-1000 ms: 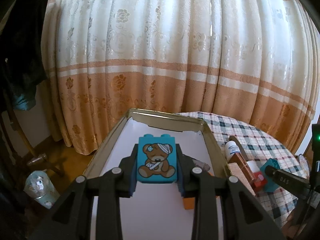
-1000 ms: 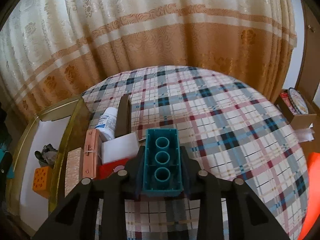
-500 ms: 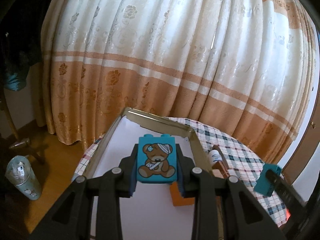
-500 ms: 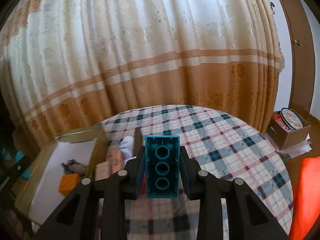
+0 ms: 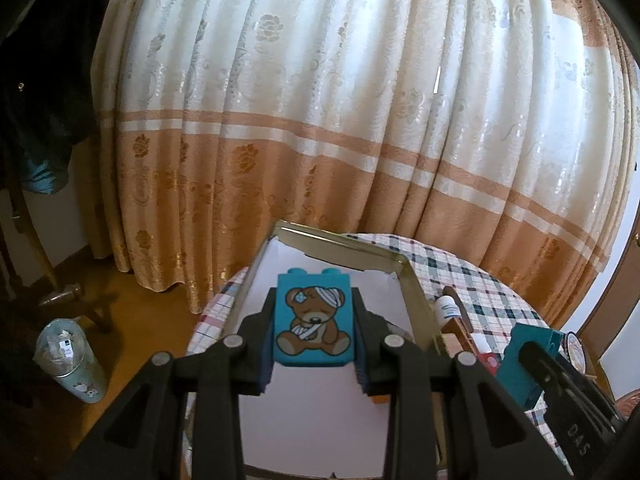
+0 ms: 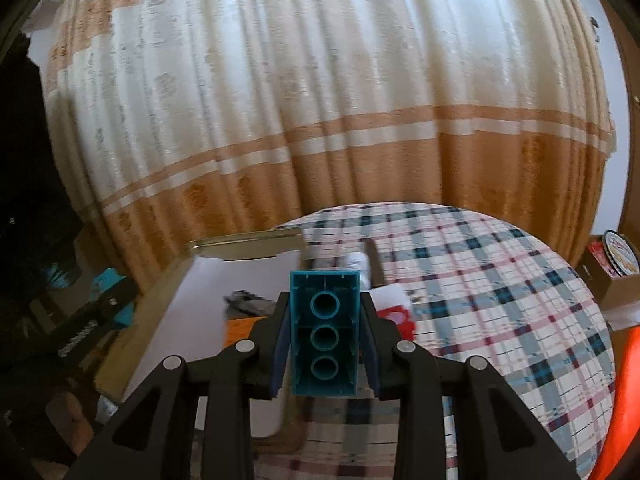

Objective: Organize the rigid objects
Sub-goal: 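Carry both held blocks over the tray and lower them toward the paper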

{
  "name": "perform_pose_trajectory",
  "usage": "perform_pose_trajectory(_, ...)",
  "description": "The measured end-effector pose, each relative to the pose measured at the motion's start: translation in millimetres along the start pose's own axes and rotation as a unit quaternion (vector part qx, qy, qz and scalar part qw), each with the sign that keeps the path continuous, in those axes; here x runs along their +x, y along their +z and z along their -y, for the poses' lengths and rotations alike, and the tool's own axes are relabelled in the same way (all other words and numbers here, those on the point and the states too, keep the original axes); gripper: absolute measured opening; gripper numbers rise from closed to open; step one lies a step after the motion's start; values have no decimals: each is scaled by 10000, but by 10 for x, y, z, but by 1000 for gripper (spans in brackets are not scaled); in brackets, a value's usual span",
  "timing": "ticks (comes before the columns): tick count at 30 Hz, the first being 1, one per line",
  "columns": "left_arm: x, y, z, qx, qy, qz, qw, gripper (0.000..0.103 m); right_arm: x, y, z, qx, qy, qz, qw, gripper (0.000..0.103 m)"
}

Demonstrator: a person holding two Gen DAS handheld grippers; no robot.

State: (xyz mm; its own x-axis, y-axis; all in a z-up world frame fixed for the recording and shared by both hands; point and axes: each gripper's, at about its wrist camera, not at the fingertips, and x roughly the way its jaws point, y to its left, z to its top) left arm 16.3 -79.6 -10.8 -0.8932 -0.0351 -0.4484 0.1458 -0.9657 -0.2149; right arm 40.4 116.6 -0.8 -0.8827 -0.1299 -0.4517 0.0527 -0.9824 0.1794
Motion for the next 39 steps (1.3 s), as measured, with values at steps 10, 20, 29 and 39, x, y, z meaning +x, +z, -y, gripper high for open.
perform_pose_trajectory(10, 32, 31, -118, 24, 250, -198, 9995, 31, -2, 37, -388, -318, 419, -17, 9986, 34)
perform_pose_trajectory(20, 93, 9, -141, 114, 379, -365, 9985, 31, 56, 5, -538, -508, 521, -109, 9973, 34)
perform_pose_trajectory(29, 141, -10, -159, 149, 397, -507, 9978, 31, 100, 14, -583, -534, 546, -164, 9969, 34)
perform_pose_trajectory(39, 194, -38, -150, 245, 471, -608, 9967, 31, 212, -62, -607, -617, 570, -362, 9958, 34)
